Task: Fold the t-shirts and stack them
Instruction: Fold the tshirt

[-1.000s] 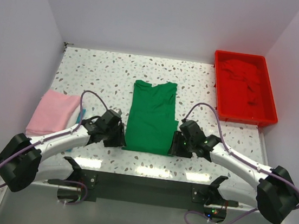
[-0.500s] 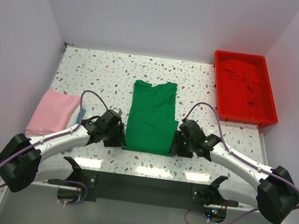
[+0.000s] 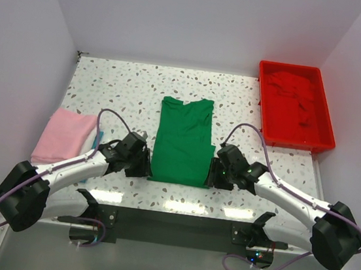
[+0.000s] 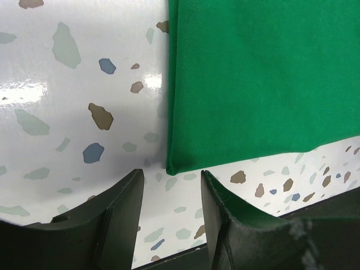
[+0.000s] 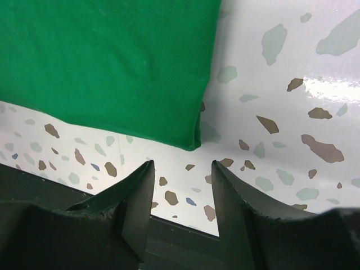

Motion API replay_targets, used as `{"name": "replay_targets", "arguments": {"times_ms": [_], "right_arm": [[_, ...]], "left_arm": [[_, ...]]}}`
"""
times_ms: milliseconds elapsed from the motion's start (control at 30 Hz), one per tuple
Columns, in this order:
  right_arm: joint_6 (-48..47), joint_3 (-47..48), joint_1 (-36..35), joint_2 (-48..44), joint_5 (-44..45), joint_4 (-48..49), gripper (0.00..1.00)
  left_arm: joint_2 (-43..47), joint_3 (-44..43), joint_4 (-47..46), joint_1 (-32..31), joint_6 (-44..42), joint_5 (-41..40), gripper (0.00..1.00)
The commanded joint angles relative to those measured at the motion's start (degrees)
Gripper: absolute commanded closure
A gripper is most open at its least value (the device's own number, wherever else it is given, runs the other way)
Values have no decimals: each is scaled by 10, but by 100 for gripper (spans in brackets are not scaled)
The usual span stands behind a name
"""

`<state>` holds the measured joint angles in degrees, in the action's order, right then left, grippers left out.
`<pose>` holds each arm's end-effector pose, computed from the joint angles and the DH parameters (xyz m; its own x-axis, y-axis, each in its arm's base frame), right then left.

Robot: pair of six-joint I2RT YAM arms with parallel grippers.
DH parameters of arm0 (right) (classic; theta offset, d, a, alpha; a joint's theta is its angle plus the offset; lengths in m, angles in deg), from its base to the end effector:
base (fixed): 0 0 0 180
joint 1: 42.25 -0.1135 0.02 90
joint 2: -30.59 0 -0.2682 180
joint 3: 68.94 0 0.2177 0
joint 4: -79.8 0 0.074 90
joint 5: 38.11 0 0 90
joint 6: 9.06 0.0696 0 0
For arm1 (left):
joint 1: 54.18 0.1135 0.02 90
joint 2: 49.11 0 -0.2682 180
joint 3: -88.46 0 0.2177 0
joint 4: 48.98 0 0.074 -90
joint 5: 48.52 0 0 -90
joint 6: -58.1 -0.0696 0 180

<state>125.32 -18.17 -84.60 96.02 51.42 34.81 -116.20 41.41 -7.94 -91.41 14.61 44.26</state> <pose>0.1413 0.1295 0.1784 -0.9291 0.0994 -0.3562 -0.0376 0.9328 0.3585 0.1489 -0.1173 0.1603 -0.9316 -0.2022 -0.3020 -0.0769 0.9218 -0.3801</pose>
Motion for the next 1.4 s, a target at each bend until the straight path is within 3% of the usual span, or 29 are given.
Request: {"name": "replay_targets", "arguments": {"times_ms": [0, 500, 1367], "right_arm": [[4, 18, -3, -13, 17, -5, 51], [8, 14, -1, -8, 32, 4, 50], [33, -57, -5, 82, 17, 113, 53]], "left_arm": [[7, -16, 0, -3, -14, 5, 50], [-1, -13, -5, -2, -15, 2, 50], [-30, 42, -71, -10, 15, 4, 52]]}}
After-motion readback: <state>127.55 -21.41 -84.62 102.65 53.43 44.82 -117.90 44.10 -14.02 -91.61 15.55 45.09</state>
